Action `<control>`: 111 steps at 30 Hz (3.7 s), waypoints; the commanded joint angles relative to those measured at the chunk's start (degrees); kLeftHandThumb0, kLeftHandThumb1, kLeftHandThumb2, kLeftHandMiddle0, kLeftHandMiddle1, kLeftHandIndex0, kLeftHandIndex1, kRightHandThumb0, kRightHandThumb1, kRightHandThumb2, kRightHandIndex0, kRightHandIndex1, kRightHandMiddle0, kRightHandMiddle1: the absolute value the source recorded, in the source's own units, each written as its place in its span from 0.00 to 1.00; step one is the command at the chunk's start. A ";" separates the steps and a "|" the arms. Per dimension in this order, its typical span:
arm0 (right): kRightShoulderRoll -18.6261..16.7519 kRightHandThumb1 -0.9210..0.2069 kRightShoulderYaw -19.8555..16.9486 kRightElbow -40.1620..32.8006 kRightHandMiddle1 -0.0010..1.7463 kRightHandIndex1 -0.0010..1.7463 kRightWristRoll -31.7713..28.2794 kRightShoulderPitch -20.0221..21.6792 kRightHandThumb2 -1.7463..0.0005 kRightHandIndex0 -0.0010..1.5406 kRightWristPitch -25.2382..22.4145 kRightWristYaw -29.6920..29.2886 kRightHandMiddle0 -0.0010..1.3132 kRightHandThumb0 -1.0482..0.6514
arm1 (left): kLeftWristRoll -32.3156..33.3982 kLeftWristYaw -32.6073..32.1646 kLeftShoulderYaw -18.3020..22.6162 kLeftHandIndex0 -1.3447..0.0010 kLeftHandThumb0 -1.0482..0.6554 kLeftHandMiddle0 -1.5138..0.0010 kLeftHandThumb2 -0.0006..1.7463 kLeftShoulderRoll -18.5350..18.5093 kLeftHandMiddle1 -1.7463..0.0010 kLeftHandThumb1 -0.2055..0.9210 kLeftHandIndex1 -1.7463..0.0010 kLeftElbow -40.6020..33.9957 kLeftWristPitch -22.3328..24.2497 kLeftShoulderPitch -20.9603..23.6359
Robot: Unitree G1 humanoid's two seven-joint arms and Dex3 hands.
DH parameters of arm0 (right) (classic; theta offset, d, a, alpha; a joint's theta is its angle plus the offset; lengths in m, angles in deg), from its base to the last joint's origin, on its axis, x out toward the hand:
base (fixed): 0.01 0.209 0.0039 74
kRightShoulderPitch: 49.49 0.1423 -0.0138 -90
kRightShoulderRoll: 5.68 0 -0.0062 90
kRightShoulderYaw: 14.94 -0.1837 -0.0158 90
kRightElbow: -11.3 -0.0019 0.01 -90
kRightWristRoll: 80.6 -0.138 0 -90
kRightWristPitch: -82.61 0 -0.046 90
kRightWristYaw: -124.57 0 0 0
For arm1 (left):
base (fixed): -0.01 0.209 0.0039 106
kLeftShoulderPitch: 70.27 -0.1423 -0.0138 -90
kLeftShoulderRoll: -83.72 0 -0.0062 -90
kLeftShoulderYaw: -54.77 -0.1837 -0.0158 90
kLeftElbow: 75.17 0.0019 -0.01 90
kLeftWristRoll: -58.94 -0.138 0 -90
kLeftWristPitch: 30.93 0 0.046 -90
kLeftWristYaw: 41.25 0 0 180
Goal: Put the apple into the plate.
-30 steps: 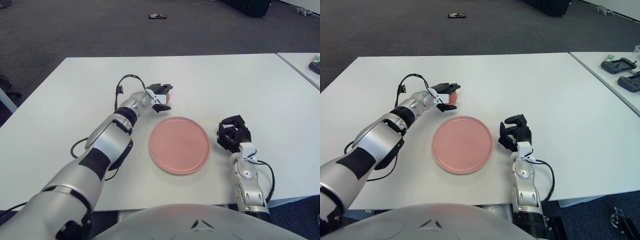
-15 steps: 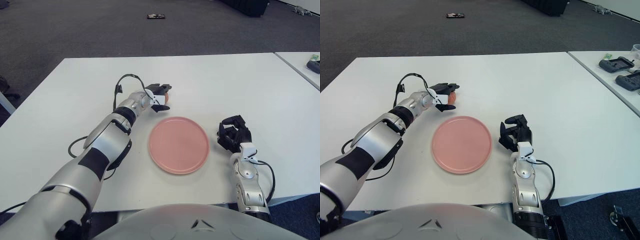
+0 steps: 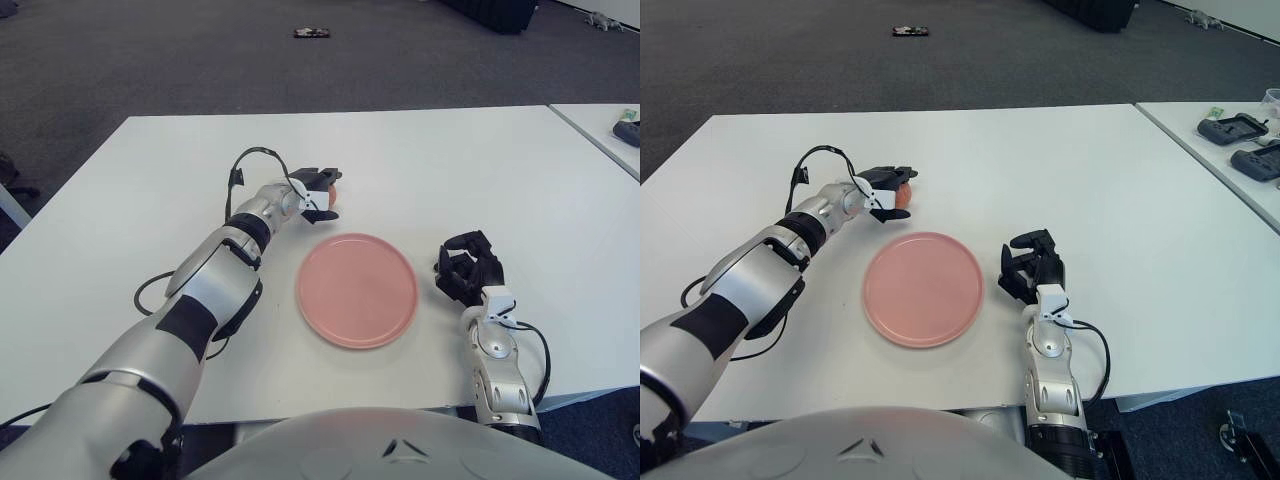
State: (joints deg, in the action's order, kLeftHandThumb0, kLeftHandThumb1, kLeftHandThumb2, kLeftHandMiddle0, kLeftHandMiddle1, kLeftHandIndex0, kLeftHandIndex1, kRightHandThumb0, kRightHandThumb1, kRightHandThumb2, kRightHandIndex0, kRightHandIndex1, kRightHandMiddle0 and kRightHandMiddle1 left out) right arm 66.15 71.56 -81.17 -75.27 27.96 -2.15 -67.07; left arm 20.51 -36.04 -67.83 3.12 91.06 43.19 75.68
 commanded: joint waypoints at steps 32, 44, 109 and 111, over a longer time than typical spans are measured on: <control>-0.54 0.25 -0.42 -1.10 1.00 0.89 0.97 0.08 0.48 0.38 3.02 -1.68 0.28 0.39 | -1.54 -12.83 -0.91 0.53 0.61 0.41 0.93 -1.07 0.10 0.19 0.00 1.54 -0.65 -2.99; -0.40 0.25 -0.52 -0.38 1.00 0.89 1.08 0.40 0.47 0.38 4.56 -1.89 0.28 0.39 | -1.86 -13.50 -1.31 0.52 0.61 0.39 0.93 -1.26 0.12 0.17 0.00 1.47 -1.93 -2.94; -1.04 0.23 -0.99 -0.01 1.00 0.89 1.77 1.14 0.49 0.37 4.05 -3.11 0.27 0.39 | 29.32 14.72 28.83 0.48 0.61 0.37 1.00 0.03 0.07 0.10 0.00 -2.12 -2.52 -2.05; -0.99 0.23 -0.92 -0.22 1.00 0.89 1.71 1.07 0.49 0.36 3.75 -2.95 0.27 0.39 | 31.08 16.58 30.34 0.48 0.61 0.37 1.00 0.22 0.07 0.09 0.00 -2.36 -2.13 -2.05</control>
State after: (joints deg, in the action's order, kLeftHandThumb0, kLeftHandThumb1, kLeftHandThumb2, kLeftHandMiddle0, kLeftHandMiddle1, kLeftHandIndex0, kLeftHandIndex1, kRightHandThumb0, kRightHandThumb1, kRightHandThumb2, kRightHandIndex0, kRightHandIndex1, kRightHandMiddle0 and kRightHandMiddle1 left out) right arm 65.28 70.48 -80.55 -74.08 28.25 2.25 -69.91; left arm 48.96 -22.11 -39.80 3.17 89.81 41.00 73.14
